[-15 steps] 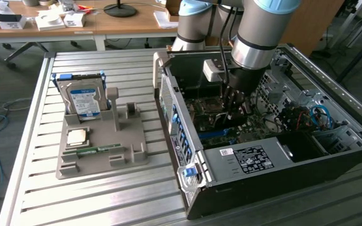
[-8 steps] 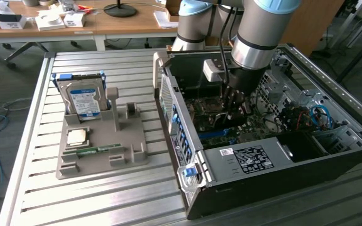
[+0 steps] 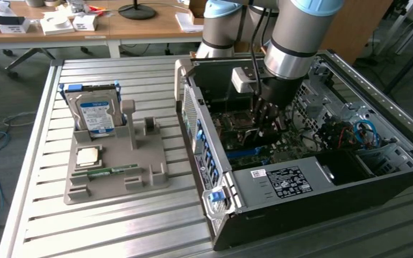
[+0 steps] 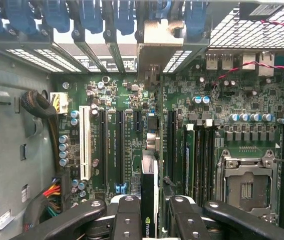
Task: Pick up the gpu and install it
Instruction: 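Insert the gpu into the slot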
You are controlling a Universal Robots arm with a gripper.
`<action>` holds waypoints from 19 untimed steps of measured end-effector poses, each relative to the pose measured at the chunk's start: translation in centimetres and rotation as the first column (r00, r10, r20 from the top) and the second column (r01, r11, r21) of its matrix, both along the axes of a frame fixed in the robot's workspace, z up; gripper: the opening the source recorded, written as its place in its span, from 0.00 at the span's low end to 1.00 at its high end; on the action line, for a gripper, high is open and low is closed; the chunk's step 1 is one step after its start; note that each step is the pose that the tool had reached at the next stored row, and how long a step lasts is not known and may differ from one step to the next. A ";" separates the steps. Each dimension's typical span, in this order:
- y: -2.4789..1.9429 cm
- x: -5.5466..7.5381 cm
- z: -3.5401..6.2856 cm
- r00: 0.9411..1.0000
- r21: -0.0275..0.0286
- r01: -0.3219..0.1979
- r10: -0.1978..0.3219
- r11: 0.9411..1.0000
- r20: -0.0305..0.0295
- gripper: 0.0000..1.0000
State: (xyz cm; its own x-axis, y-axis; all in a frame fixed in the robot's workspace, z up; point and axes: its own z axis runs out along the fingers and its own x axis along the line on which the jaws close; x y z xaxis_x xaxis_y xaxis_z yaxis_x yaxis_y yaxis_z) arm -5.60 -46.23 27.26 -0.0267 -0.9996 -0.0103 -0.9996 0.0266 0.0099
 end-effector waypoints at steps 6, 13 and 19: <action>0.00 0.0 0.00 1.000 0.000 0.000 0.000 1.000 -0.006 0.26; 0.01 0.0 -0.07 1.000 0.000 0.000 0.000 1.000 -0.009 0.26; 0.08 0.0 -0.08 1.000 0.000 0.000 0.000 1.000 -0.008 0.26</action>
State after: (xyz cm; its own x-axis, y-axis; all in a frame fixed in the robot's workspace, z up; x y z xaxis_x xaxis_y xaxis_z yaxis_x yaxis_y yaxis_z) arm -5.63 -46.15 27.18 -0.0272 -0.9996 -0.0102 -0.9995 0.0270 0.0184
